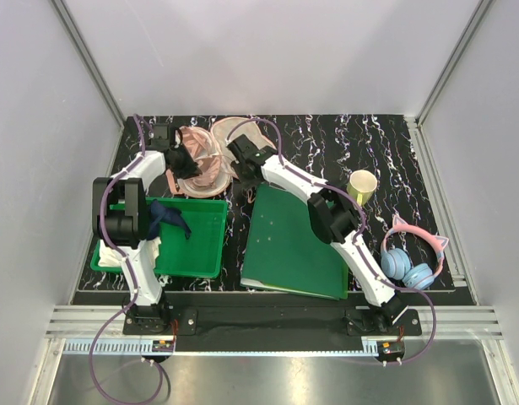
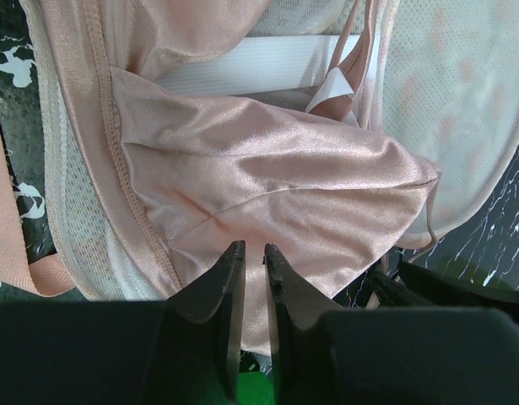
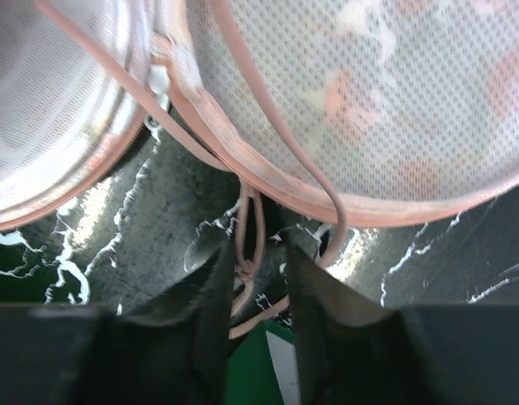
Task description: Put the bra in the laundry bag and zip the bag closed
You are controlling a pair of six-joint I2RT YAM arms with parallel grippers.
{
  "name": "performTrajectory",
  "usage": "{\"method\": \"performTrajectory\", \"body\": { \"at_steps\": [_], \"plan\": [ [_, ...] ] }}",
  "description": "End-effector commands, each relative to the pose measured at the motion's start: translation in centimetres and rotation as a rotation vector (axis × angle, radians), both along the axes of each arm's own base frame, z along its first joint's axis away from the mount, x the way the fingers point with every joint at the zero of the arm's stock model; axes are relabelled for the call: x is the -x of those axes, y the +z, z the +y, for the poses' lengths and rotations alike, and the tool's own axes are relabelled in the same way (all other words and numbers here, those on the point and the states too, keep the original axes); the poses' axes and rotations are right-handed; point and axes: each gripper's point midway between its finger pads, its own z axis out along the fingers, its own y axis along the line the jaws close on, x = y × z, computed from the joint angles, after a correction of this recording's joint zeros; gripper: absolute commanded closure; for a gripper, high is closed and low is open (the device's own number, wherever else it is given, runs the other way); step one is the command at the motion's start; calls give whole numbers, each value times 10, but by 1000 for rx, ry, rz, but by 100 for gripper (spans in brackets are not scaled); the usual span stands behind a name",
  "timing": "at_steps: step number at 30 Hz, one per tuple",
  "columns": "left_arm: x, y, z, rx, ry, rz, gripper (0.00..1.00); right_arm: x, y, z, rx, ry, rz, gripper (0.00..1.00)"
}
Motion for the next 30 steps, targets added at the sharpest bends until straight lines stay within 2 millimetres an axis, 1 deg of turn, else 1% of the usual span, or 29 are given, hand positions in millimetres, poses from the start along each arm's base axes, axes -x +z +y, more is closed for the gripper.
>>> {"method": "performTrajectory", "body": {
  "at_steps": [1,2,4,5,6,7,9,10,12,13,14,15,16,17,19,20,21,22,23,24,25,26,27,28,29,30],
  "plan": [
    [-16,22,-4,13,-12,-61,80,1,-3,13,-4,6,-9,67],
    [-15,21,-6,15,-19,-58,80,-2,3,14,-13,2,-22,73],
    [-17,23,-7,18,-22,-60,80,-9,20,17,-27,1,-61,80],
    [-15,22,-8,17,-22,-55,80,-11,27,18,-31,1,-77,91],
    [-15,20,-8,17,-23,-52,80,-15,35,18,-34,-7,-100,96],
    [-14,19,-9,18,-24,-48,80,-21,48,20,-49,-14,-131,100],
    [-13,20,-10,15,-25,-50,80,-31,65,22,-64,-34,-178,100],
    [-12,18,-10,11,-22,-44,80,-38,82,26,-91,-40,-216,100],
    [-12,19,-10,8,-20,-48,81,-49,100,27,-111,-65,-274,100],
    [-11,19,-9,4,-15,-47,81,-54,112,29,-132,-76,-307,100],
    [-11,21,-8,0,-14,-50,82,-61,118,28,-145,-92,-333,100],
    [-11,25,-7,-1,-11,-60,82,-68,127,32,-175,-94,-369,100],
    [-9,24,-6,-6,-7,-56,82,-73,131,34,-190,-95,-391,100],
    [-9,27,-6,-9,-6,-64,82,-80,135,33,-196,-106,-420,100],
    [-7,36,-5,-7,4,-78,82,-100,145,36,-242,-130,-494,100],
    [-5,40,-5,-5,6,-84,82,-107,147,37,-254,-125,-520,100],
    [-4,42,-5,-4,10,-90,82,-122,147,43,-293,-124,-574,100],
    [-4,46,-4,-6,19,-98,81,-128,144,47,-310,-112,-599,95],
    [-1,51,-5,-3,18,-107,81,-135,142,47,-293,-100,-637,94],
    [0,53,-4,-5,19,-113,81,-145,130,48,-302,-119,-664,94],
    [1,56,-3,-10,23,-118,80,-153,145,48,-338,-130,-699,94],
    [2,61,-3,-9,25,-130,81,-156,148,51,-366,-116,-708,93],
    [4,62,-3,-9,23,-129,81,-160,144,53,-369,-116,-727,91],
    [5,64,-3,-8,20,-134,81,-162,153,53,-373,-110,-755,92],
    [5,67,-3,-6,19,-140,80,-162,154,58,-394,-97,-757,91],
    [6,68,-3,-5,20,-141,80,-160,149,58,-404,-86,-733,79]
  ]
}}
